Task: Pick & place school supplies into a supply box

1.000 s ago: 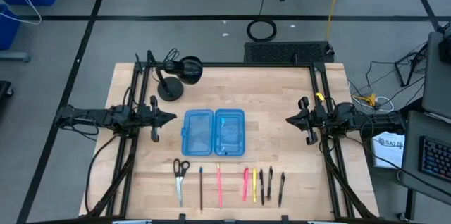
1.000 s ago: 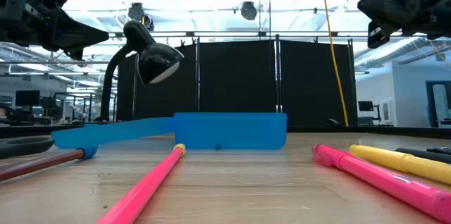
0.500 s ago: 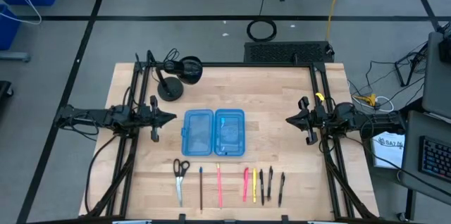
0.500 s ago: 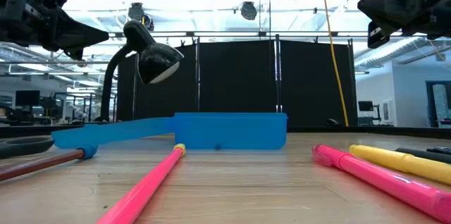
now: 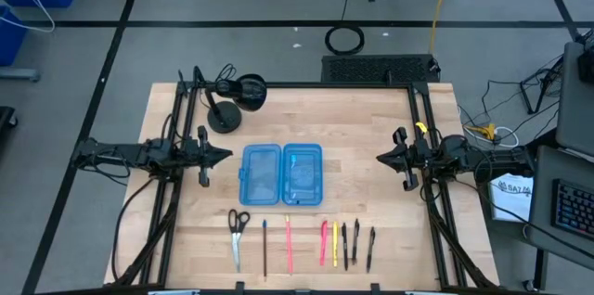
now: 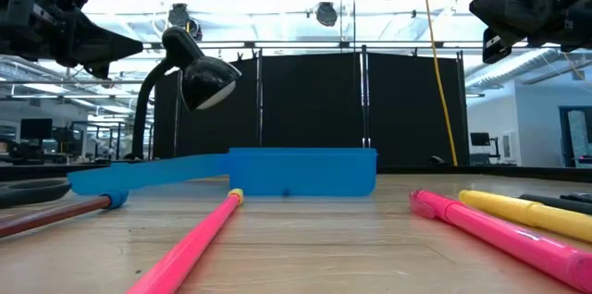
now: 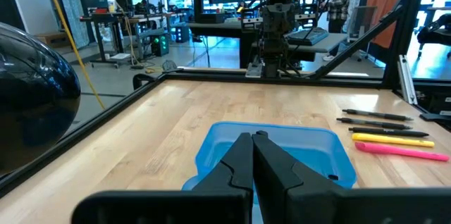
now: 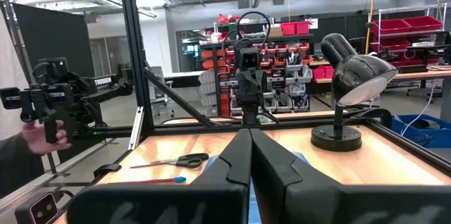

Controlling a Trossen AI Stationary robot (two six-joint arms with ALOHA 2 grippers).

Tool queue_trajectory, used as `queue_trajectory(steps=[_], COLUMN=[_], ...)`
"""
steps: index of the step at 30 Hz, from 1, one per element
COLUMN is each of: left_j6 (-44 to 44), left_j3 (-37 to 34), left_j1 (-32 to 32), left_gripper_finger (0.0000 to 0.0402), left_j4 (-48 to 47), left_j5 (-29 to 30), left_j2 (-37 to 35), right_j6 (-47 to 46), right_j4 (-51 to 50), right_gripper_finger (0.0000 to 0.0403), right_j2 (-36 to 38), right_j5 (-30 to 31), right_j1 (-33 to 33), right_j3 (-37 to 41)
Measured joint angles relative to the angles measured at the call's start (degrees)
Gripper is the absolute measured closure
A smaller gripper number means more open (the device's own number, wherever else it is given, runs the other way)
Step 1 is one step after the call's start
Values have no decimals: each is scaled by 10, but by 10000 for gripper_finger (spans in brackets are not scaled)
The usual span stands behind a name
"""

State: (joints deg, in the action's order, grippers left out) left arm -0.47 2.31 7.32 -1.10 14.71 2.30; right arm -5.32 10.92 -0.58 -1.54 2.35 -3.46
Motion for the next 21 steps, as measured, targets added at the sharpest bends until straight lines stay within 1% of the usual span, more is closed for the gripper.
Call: queue_trajectory(steps=[10, 14, 16, 18, 21], left_j6=[-12, -11, -34, -47, -56], left_j3=[0, 0, 0, 0, 0], left_j1=[0, 0, 0, 0, 0], left_gripper_finger=[394, 394, 394, 394, 394], left_j4=[12, 12, 12, 13, 41], left_j5=[0, 0, -13, -22, -22], left_j2=[0, 0, 0, 0, 0], right_j6=[0, 5, 6, 19, 48], right_j4=[3, 22, 21, 22, 21], right_gripper_finger=[403, 403, 403, 403, 403], right_j2=[0, 0, 0, 0, 0], right_j5=[0, 13, 15, 15, 15], right_j1=[0, 0, 0, 0, 0], right_j3=[0, 0, 0, 0, 0])
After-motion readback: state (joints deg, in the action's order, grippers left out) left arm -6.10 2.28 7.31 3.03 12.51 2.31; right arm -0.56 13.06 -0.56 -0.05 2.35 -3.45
